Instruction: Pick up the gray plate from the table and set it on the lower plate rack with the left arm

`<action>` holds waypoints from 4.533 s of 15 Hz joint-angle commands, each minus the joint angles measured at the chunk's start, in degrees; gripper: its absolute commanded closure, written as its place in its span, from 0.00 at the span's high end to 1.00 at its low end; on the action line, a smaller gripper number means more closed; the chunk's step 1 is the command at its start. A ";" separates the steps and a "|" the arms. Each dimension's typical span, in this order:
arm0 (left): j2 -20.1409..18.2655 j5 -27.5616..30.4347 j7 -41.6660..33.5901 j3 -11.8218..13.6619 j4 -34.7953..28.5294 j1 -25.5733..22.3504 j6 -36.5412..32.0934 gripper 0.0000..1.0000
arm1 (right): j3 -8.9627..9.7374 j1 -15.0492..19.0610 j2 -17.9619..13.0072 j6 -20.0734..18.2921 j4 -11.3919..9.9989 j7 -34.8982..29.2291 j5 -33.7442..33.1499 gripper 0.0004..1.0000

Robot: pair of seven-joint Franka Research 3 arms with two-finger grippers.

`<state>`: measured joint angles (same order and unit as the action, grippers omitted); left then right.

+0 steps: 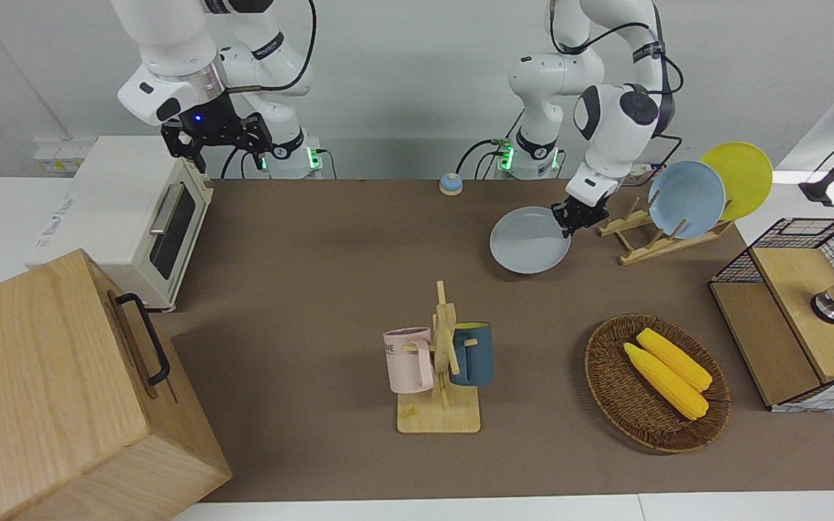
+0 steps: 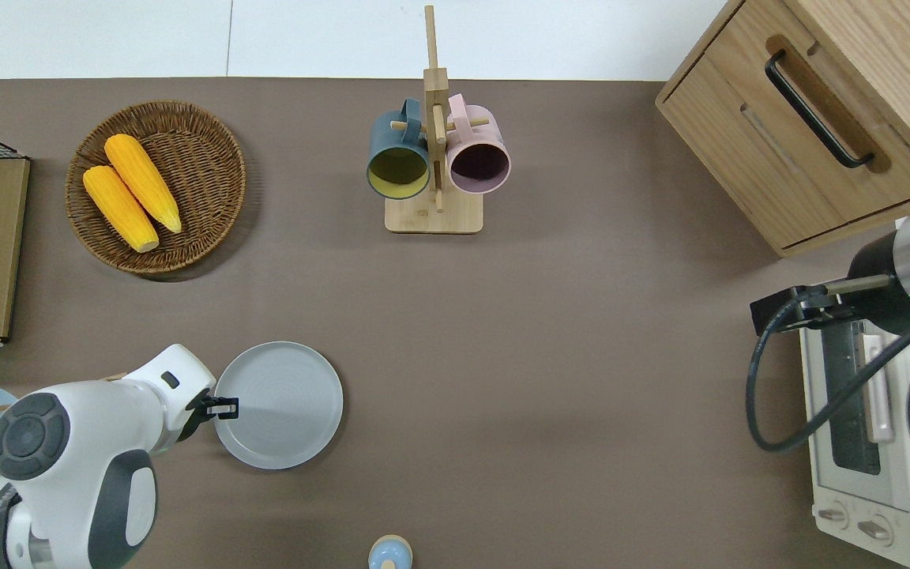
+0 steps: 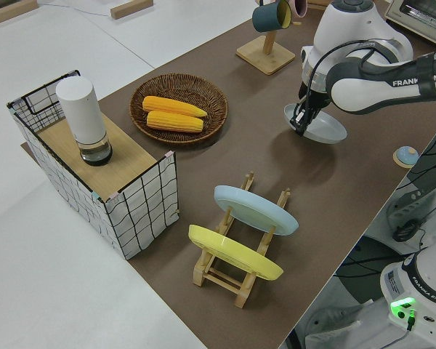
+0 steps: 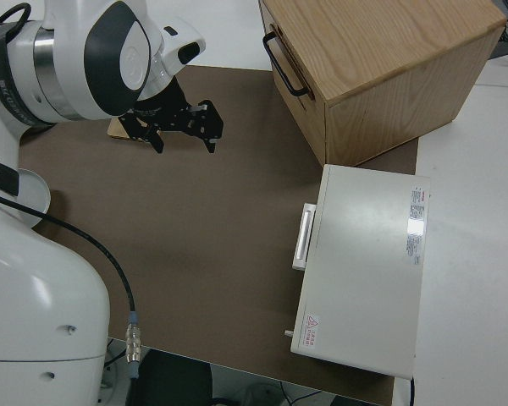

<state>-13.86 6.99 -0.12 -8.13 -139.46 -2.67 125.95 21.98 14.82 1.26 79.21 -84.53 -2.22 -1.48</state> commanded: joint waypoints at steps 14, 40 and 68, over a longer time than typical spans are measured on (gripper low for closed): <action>-1.17 -2.15 0.12 2.50 20.45 -0.58 -25.14 0.00 | 1.22 1.35 -0.12 -0.64 0.42 -0.68 -0.28 0.98; 4.90 -55.15 12.15 -3.82 18.35 0.12 -42.64 0.00 | 1.13 1.35 -0.12 -0.72 0.42 -0.68 -0.28 0.98; 11.76 -54.98 20.86 -2.86 15.27 -3.13 -34.02 1.00 | 1.13 1.35 -0.12 -0.64 0.42 -0.68 -0.28 0.98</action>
<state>-1.43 -47.51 21.26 -10.95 -123.87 -5.41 91.24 21.98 14.82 1.26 79.21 -84.53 -2.22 -1.48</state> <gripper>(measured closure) 0.423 0.013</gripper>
